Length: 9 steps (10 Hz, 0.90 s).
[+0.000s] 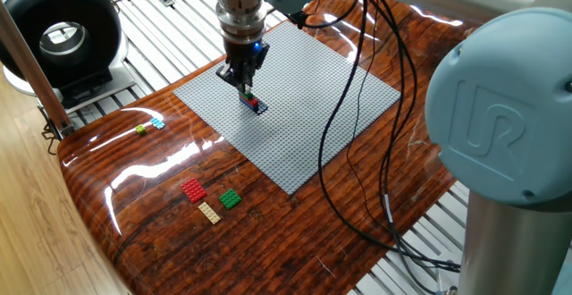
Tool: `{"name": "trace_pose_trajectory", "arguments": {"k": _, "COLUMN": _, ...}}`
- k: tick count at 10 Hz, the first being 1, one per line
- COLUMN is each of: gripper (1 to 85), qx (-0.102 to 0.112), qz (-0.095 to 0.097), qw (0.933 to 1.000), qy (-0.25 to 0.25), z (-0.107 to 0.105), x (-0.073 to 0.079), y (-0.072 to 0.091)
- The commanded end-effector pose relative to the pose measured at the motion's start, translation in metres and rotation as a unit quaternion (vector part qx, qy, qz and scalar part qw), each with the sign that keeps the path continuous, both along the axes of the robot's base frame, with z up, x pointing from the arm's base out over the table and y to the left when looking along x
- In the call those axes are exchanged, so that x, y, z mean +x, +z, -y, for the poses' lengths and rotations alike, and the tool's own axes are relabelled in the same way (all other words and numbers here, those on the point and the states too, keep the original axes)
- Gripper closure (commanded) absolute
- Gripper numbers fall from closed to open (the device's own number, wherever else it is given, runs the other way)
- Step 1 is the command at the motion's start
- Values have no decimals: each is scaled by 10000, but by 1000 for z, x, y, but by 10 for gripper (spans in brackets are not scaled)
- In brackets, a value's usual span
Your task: Build with small Lego blocks
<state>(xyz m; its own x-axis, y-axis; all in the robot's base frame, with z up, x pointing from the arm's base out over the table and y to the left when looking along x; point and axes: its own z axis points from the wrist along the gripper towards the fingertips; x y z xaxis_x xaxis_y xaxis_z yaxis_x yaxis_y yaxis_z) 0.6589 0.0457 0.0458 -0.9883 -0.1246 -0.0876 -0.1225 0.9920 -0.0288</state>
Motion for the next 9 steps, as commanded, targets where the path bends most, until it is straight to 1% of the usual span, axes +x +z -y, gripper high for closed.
{"name": "trace_pose_trajectory", "arguments": {"k": 1, "gripper": 843, "qx": 118, "qz": -14, "qw": 9999, "qy": -103, "z": -3, "x": -1, "y": 2}}
{"name": "trace_pose_trajectory", "arguments": {"k": 2, "gripper": 843, "qx": 138, "qz": -13, "qw": 9998, "qy": -156, "z": -3, "x": 0, "y": 2}}
{"name": "trace_pose_trajectory", "arguments": {"k": 3, "gripper": 843, "qx": 237, "qz": 9, "qw": 9995, "qy": -224, "z": -7, "x": 2, "y": 0}}
{"name": "trace_pose_trajectory", "arguments": {"k": 4, "gripper": 843, "qx": 274, "qz": 8, "qw": 9992, "qy": -293, "z": -8, "x": 4, "y": 0}}
{"name": "trace_pose_trajectory", "arguments": {"k": 7, "gripper": 843, "qx": 241, "qz": 9, "qw": 9994, "qy": -263, "z": -1, "x": 4, "y": 0}}
{"name": "trace_pose_trajectory", "arguments": {"k": 9, "gripper": 843, "qx": 233, "qz": -7, "qw": 9996, "qy": -186, "z": -1, "x": -4, "y": 1}}
